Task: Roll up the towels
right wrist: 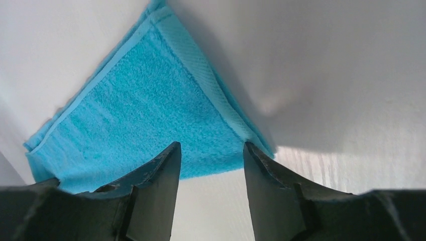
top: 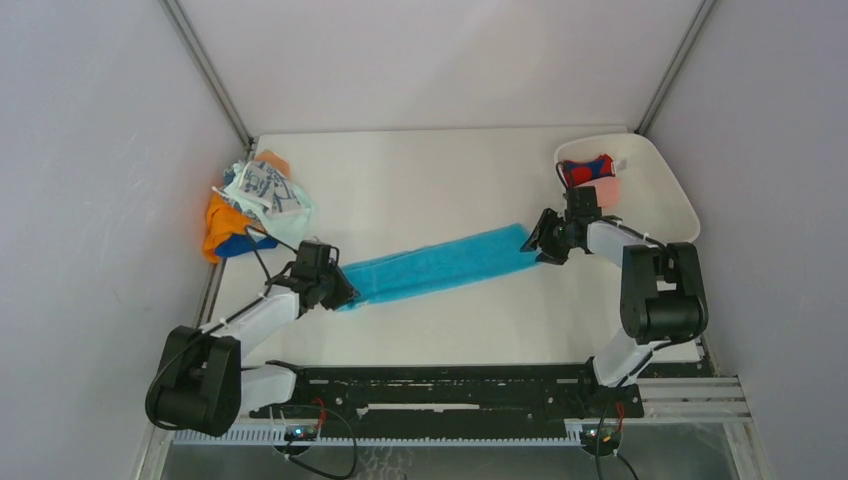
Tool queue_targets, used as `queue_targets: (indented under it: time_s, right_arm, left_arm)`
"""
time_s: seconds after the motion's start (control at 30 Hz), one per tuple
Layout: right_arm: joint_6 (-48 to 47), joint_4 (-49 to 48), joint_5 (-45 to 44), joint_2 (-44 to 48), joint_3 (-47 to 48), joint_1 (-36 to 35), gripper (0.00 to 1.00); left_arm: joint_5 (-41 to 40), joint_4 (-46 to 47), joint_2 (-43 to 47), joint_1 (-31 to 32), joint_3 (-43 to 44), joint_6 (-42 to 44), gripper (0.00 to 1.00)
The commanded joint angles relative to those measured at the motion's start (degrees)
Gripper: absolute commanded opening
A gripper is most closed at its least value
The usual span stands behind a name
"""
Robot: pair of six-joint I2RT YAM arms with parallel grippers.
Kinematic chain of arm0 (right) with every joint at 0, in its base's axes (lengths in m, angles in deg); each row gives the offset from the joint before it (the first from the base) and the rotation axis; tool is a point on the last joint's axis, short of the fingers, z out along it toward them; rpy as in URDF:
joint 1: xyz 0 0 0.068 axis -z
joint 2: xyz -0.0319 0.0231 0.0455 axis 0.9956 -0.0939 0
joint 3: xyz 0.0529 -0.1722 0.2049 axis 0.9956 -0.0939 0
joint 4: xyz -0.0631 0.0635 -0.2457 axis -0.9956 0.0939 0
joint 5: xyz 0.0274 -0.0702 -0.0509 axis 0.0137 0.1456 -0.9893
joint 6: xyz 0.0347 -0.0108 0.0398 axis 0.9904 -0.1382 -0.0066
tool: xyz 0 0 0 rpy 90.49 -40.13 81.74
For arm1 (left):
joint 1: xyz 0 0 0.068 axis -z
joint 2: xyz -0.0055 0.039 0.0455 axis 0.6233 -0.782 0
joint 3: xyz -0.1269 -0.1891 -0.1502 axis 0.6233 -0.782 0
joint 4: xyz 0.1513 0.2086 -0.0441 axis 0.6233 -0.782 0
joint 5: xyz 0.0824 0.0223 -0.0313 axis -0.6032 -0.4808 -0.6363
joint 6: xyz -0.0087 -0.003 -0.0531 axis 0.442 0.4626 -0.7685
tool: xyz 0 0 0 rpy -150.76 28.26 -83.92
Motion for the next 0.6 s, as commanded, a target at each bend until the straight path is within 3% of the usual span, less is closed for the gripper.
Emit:
queue_targets:
  time_s: [0.0, 0.13, 0.3, 0.57]
  right_arm:
    - [-3.08, 1.9, -4.04, 6.47, -0.46, -1.13, 0.5]
    - [-3.08, -2.98, 3.11, 9.23, -0.31, -1.66, 0.5]
    - [-0.36, -7.96, 11.85, 4.38, 3.66, -2.27, 0.48]
    - [2.59, -11.32, 11.59, -6.6, 10.53, -2.77, 0.46]
  left_arm:
    - [-2.2, -9.14, 5.6, -0.47, -3.68, 0.37, 0.28]
    - [-2.89, -9.96, 9.43, -0.43, -1.99, 0.98, 0.32]
    - [-0.85, -10.76, 9.42, -0.44, 5.05, 3.05, 0.34]
    - [-3.26, -8.17, 3.6, -1.84, 11.69, 4.78, 0.32]
